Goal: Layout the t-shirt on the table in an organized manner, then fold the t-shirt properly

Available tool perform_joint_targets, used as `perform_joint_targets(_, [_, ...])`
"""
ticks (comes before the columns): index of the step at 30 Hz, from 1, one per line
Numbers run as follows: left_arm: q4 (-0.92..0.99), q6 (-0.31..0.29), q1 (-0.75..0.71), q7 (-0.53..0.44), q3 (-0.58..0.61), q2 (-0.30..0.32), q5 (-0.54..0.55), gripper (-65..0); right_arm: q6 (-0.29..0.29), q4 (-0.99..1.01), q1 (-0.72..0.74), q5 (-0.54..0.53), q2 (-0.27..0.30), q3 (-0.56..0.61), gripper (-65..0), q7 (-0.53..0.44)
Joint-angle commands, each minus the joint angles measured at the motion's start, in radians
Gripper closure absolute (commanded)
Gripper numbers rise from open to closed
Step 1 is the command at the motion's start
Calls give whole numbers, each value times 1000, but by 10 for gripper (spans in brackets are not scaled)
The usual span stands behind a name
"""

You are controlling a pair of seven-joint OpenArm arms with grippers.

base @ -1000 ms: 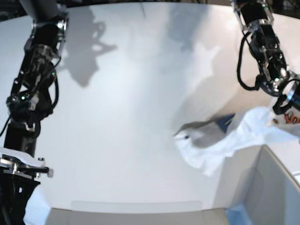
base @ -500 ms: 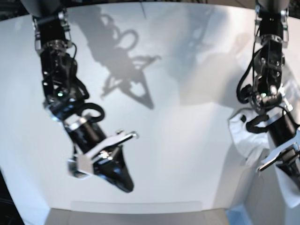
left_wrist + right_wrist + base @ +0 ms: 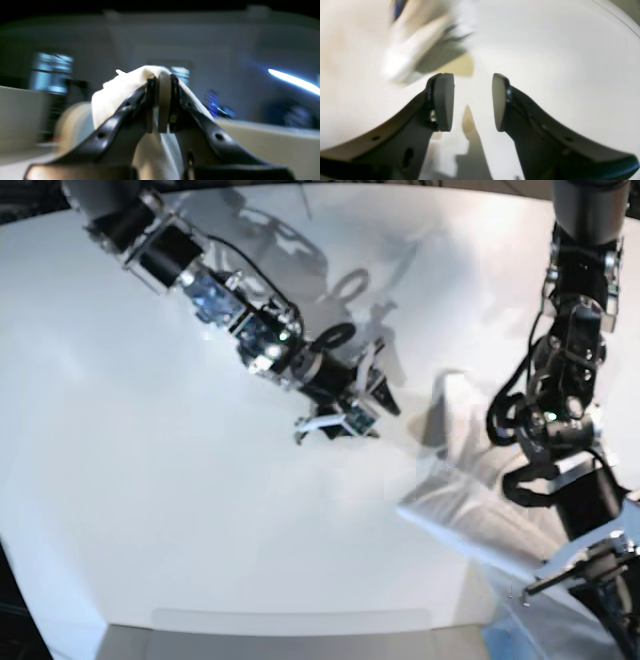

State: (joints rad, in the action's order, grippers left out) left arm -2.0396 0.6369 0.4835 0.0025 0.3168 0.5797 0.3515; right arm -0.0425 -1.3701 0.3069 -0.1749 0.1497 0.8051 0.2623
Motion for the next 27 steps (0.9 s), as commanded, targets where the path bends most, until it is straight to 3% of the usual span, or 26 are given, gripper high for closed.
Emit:
perform_joint_targets(1, [-13,1,28,-28,-29,26,-18,-33,-4,10,28,25,-38,13,-268,-47])
perform_joint_targets(5, [-13,2,33,-35,-43,67,28,-33,-6,169,28,148,-138,38,-268,-107])
perform_joint_targets(11, [-13,2,33,-37,-48,70,59,-33,-29,360,27,255,-224,36,-268,-363])
perform_joint_targets(17, [-14,2,33,-37,-48,73,59,-34,-253,496,82,259,-239,35,-268,-588])
perform_joint_targets(19, [-14,2,33,-37,-46,73,59,-34,-285,528,120,259,-243,35,-268,-639])
perform_joint_targets(25, [-14,2,22,-35,-43,69,60,-34,-282,542,245,259,-279,44,-267,-621])
perform_joint_targets(27, [-14,2,21,-35,-43,69,60,-34,-239,538,280,259,-301,44,-267,-579])
